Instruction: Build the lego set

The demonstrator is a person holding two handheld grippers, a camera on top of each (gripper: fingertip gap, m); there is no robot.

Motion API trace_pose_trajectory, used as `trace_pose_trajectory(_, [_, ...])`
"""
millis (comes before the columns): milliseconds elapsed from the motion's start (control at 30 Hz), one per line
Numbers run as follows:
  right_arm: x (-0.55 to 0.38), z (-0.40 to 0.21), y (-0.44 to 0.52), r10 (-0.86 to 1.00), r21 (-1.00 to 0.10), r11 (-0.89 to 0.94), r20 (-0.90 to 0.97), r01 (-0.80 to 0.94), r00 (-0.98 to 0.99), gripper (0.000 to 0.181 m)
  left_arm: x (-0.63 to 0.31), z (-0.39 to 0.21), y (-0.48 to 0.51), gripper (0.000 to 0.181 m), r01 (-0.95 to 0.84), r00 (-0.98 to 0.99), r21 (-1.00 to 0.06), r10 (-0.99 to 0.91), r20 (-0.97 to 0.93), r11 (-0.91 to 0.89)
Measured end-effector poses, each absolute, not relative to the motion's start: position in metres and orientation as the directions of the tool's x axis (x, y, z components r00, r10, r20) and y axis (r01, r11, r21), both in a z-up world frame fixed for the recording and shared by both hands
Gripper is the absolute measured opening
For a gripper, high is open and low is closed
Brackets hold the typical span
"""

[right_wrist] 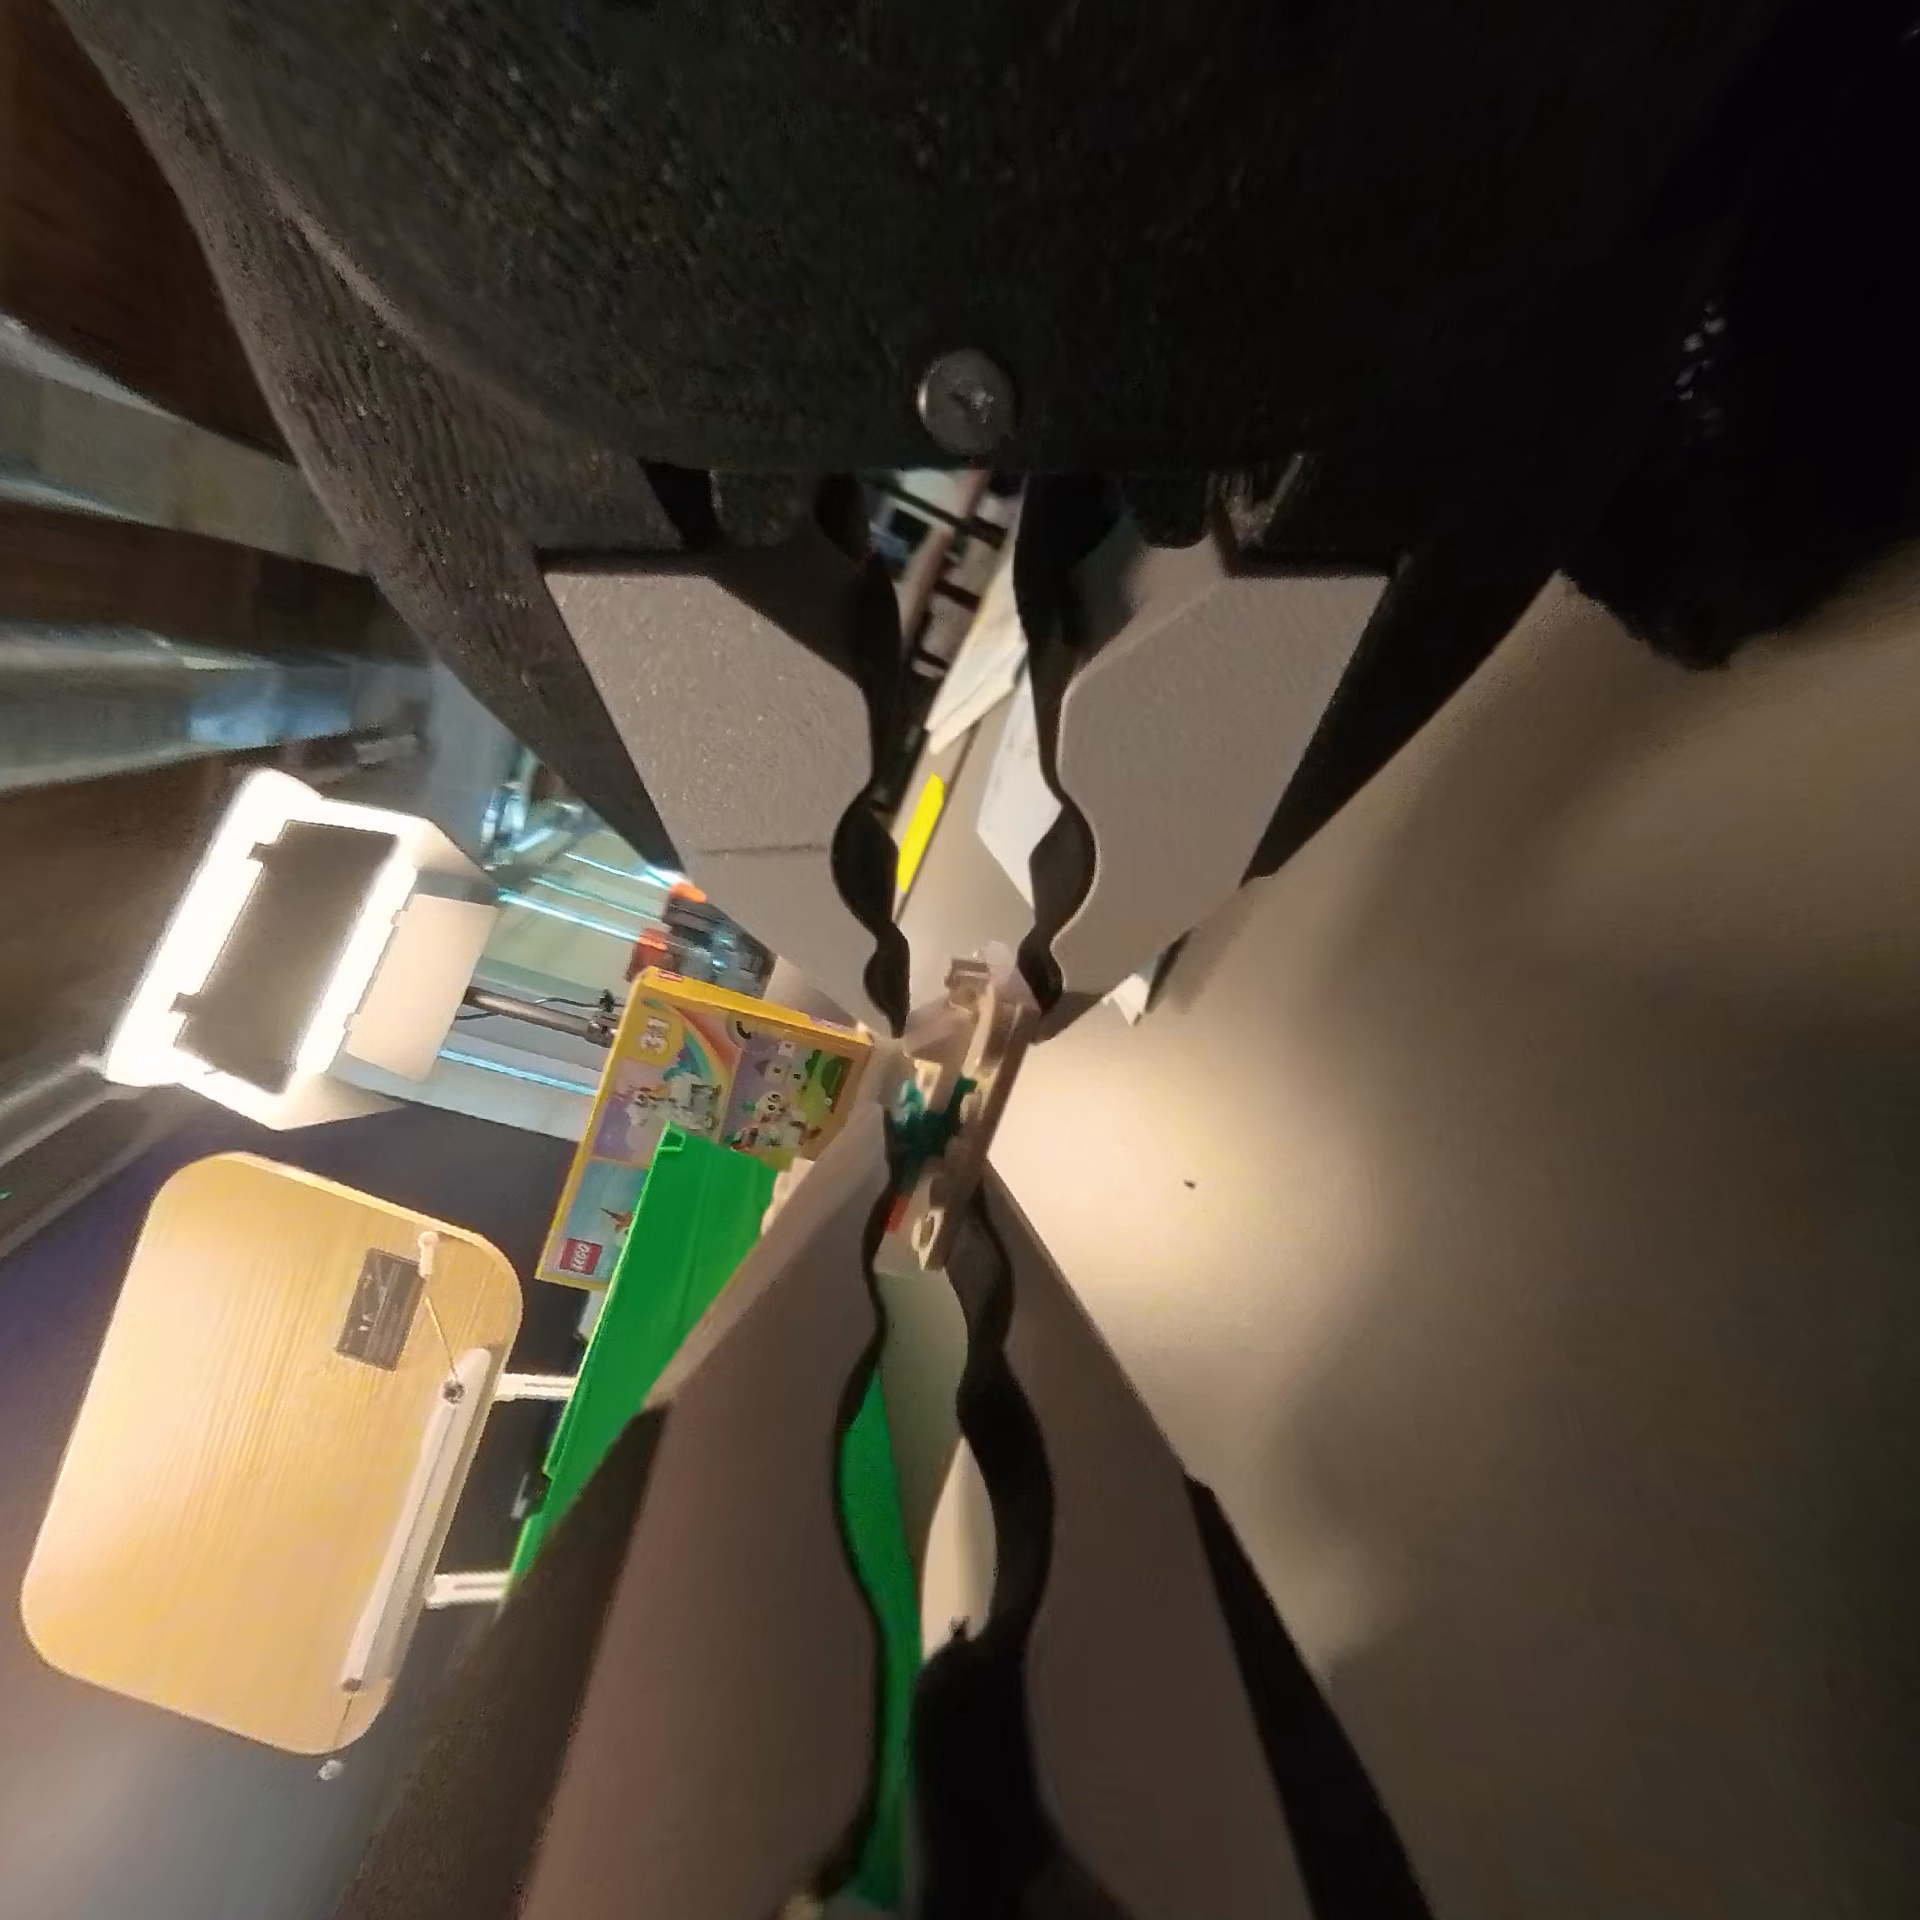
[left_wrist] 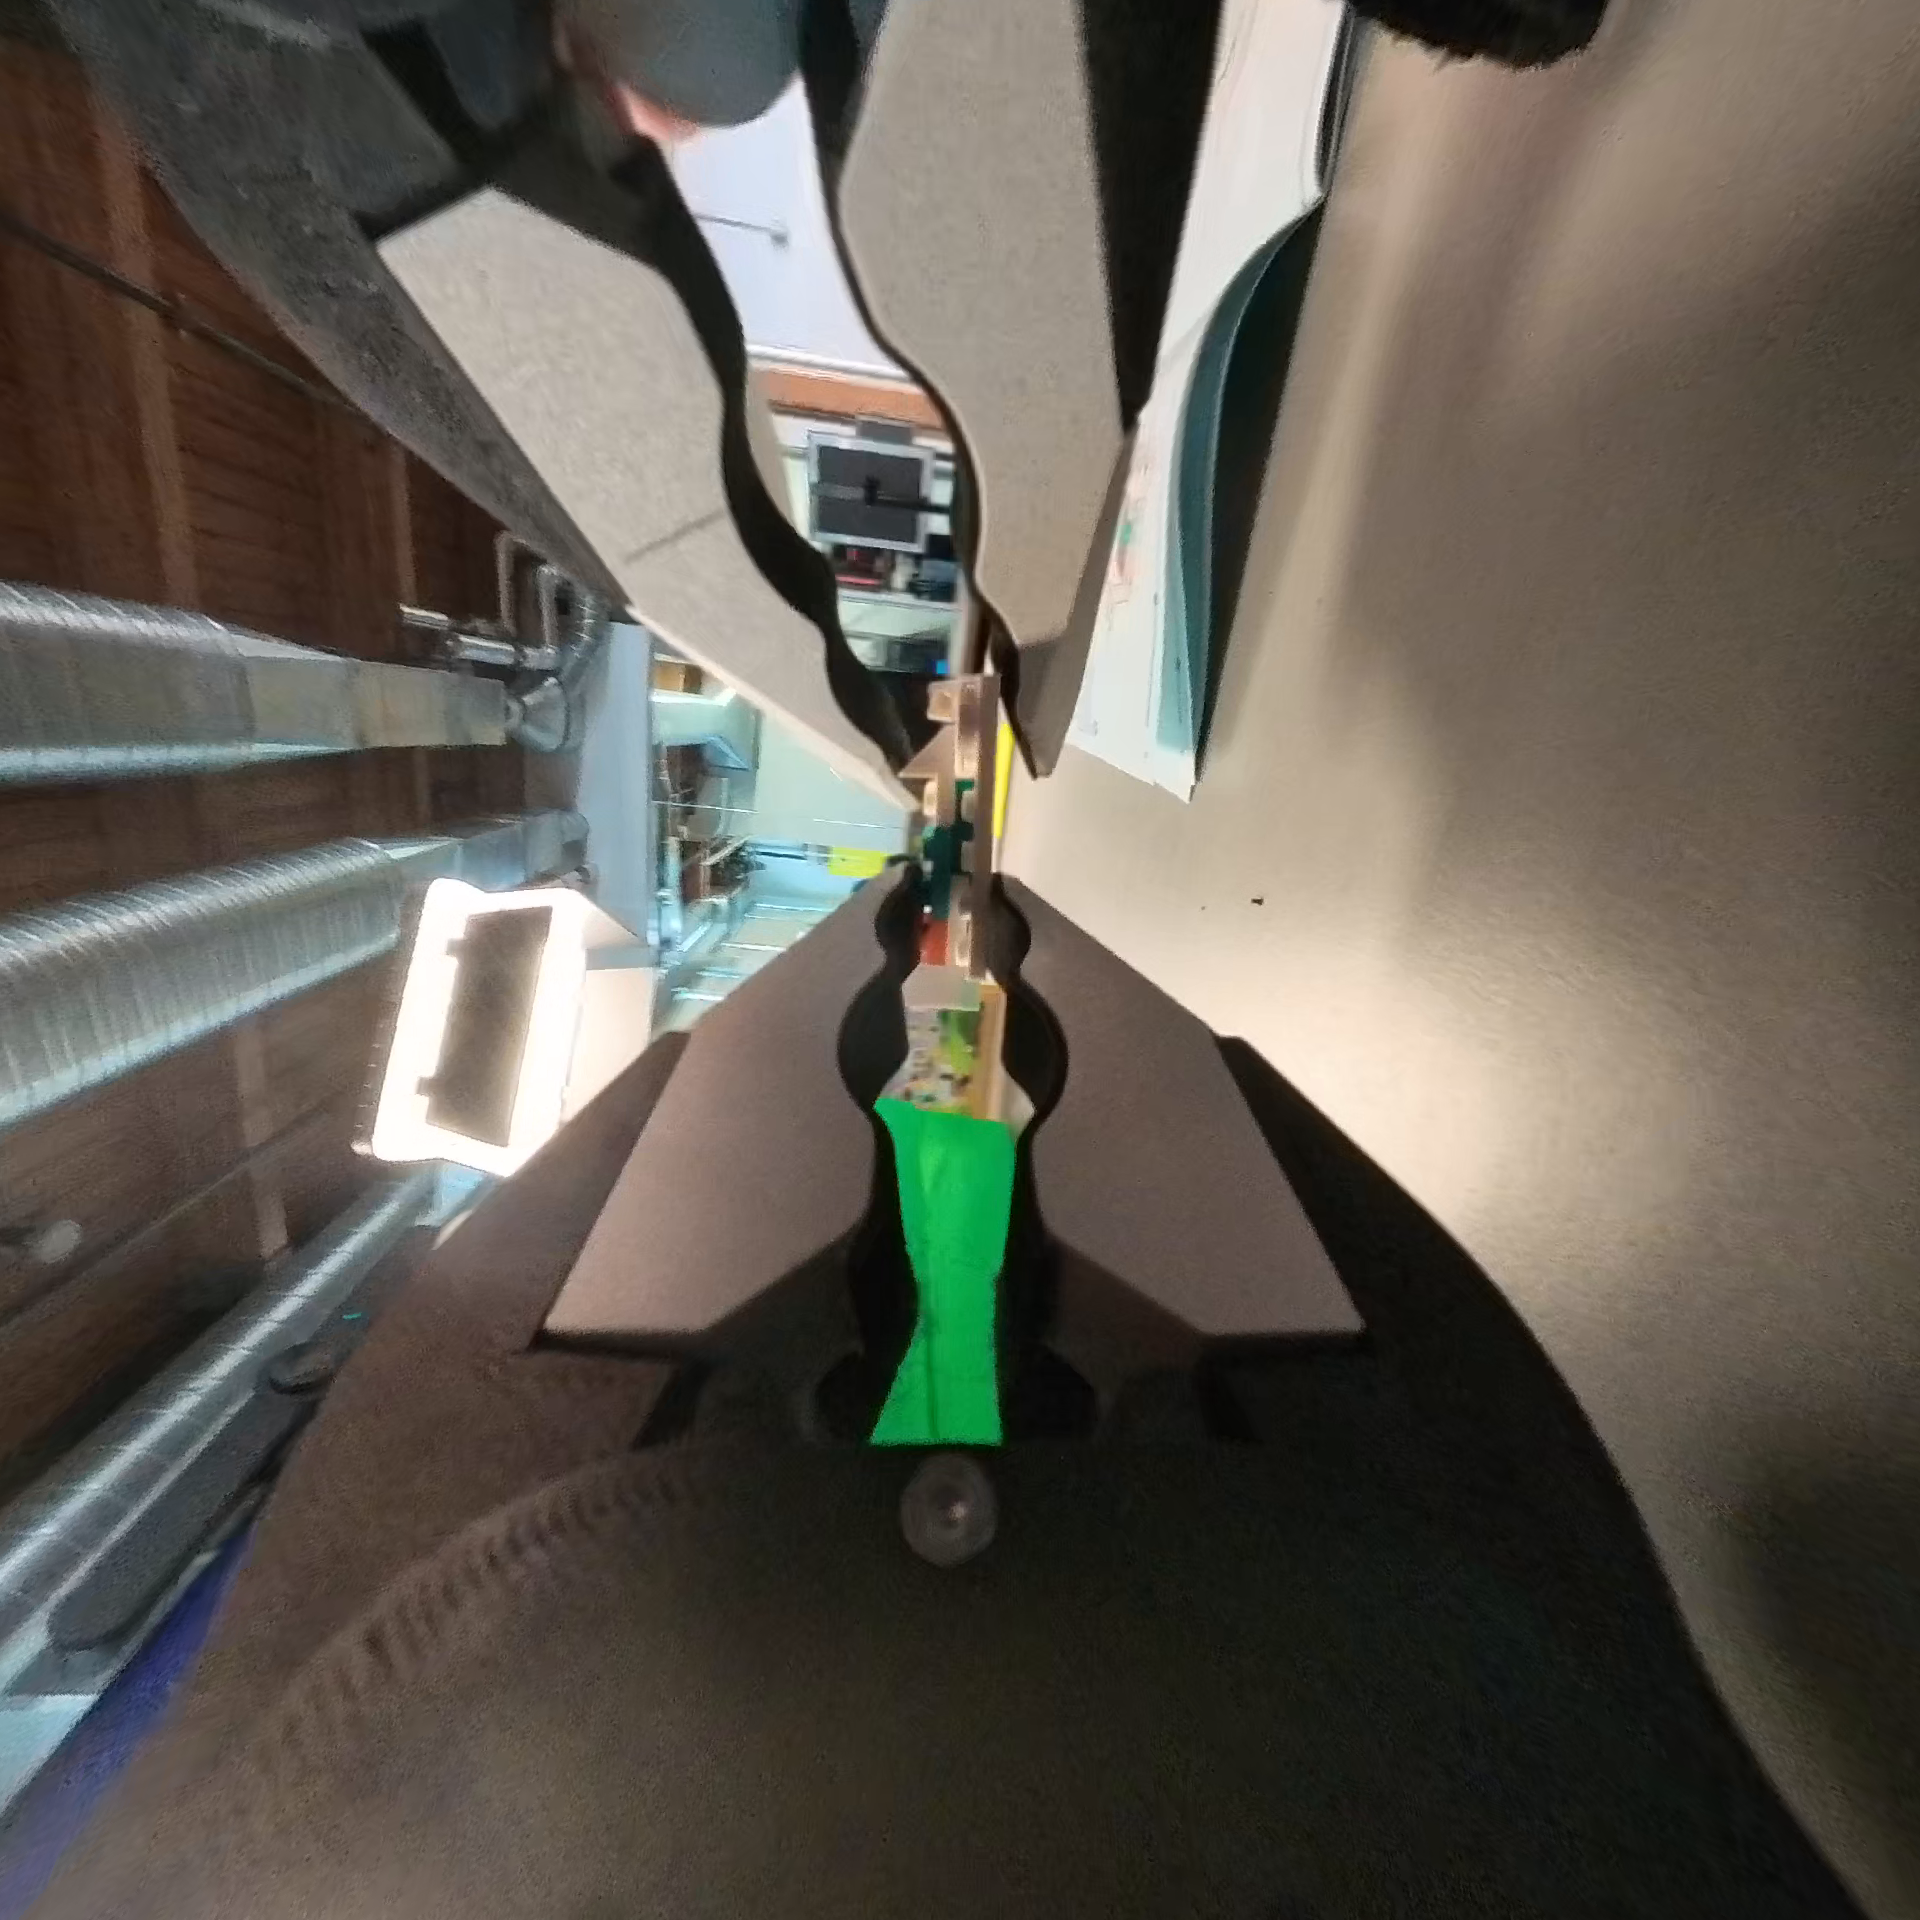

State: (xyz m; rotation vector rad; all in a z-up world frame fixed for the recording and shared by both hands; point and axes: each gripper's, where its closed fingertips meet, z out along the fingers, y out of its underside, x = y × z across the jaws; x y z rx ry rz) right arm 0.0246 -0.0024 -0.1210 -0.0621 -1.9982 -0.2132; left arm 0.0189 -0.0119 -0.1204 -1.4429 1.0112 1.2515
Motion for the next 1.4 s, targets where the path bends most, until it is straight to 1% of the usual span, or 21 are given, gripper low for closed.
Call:
trace_pose_trajectory(67, [0.025,-0.121,-0.002,-0.095,0.175,0.974,0.891,0.142,-0.443,0.019,0.019,-0.120,-0.012,0.010,-0.966,0.146,-0.140,-0.009,-0.989,-0.219])
trace_pose_trajectory(200, [0.025,-0.122,-0.002,-0.094,0.181,0.973,0.876,0.142,-0.473,0.017,0.019,-0.121,-0.012,0.010,-0.965,0.155,-0.147,-0.021,-0.988,-0.219])
trace_pose_trajectory(233, [0.024,-0.122,-0.002,-0.081,0.167,0.975,0.878,0.144,-0.472,0.017,0.018,-0.122,-0.012,0.010,-0.964,0.159,-0.150,-0.025,-0.987,-0.219])
trace_pose_trajectory(300, [0.023,-0.125,-0.002,0.004,0.083,0.982,0.888,0.167,-0.460,0.018,0.017,-0.124,-0.012,0.010,-0.962,0.174,-0.161,-0.040,-0.984,-0.221])
trace_pose_trajectory(367, [0.025,-0.132,-0.001,0.069,0.026,0.979,0.888,0.200,-0.455,0.020,0.018,-0.130,-0.010,0.011,-0.963,0.173,-0.154,-0.069,-0.983,-0.222])
trace_pose_trajectory(400, [0.027,-0.136,-0.001,0.098,0.001,0.978,0.884,0.210,-0.457,0.024,0.019,-0.130,-0.010,0.011,-0.964,0.158,-0.139,-0.068,-0.985,-0.226])
trace_pose_trajectory(467, [0.033,-0.144,-0.003,0.184,-0.079,0.969,0.864,0.234,-0.469,0.042,0.022,-0.132,-0.010,0.011,-0.968,0.153,-0.134,-0.076,-0.985,-0.214])
trace_pose_trajectory(533, [0.036,-0.145,-0.006,0.218,-0.121,0.964,0.871,0.239,-0.440,0.046,0.024,-0.133,-0.010,0.010,-0.968,0.168,-0.148,-0.084,-0.982,-0.203])
trace_pose_trajectory(600, [0.038,-0.139,-0.010,0.190,-0.115,0.971,0.903,0.211,-0.385,0.037,0.025,-0.134,-0.009,0.011,-0.968,0.169,-0.148,-0.089,-0.982,-0.201])
trace_pose_trajectory(700, [0.040,-0.131,-0.010,0.168,-0.105,0.973,0.933,0.205,-0.320,0.018,0.031,-0.134,-0.009,0.011,-0.967,0.205,-0.185,-0.098,-0.974,-0.176])
trace_pose_trajectory(867, [0.047,-0.126,-0.008,0.201,-0.146,0.966,0.943,0.213,-0.265,0.014,0.041,-0.131,-0.009,0.012,-0.948,0.312,-0.302,-0.111,-0.944,-0.100])
trace_pose_trajectory(900, [0.050,-0.125,-0.005,0.216,-0.160,0.962,0.942,0.221,-0.256,0.014,0.045,-0.129,-0.010,0.015,-0.942,0.335,-0.328,-0.112,-0.936,-0.073])
trace_pose_trajectory(933, [0.053,-0.124,0.000,0.228,-0.170,0.957,0.941,0.233,-0.249,0.014,0.050,-0.130,-0.011,0.022,-0.931,0.365,-0.361,-0.131,-0.922,-0.049])
trace_pose_trajectory(967, [0.056,-0.123,0.006,0.231,-0.172,0.954,0.943,0.245,-0.241,0.014,0.054,-0.133,-0.012,0.028,-0.919,0.393,-0.393,-0.164,-0.905,-0.035])
trace_pose_trajectory(1033, [0.065,-0.122,0.020,0.221,-0.154,0.950,0.945,0.271,-0.240,0.014,0.055,-0.133,-0.013,0.035,-0.908,0.417,-0.418,-0.179,-0.891,-0.035])
trace_pose_trajectory(1167, [0.083,-0.133,0.034,0.137,-0.055,0.966,0.937,0.254,-0.320,0.014,0.050,-0.127,-0.012,0.037,-0.878,0.477,-0.477,-0.156,-0.865,-0.041])
trace_pose_trajectory(1300, [0.096,-0.154,0.031,0.115,-0.021,0.974,0.903,0.225,-0.415,0.014,0.038,-0.124,-0.009,0.038,-0.833,0.554,-0.548,-0.135,-0.822,-0.083])
trace_pose_trajectory(1400, [0.100,-0.161,0.034,0.087,0.018,0.973,0.893,0.229,-0.443,0.014,0.031,-0.121,-0.009,0.037,-0.797,0.604,-0.596,-0.122,-0.787,-0.099])
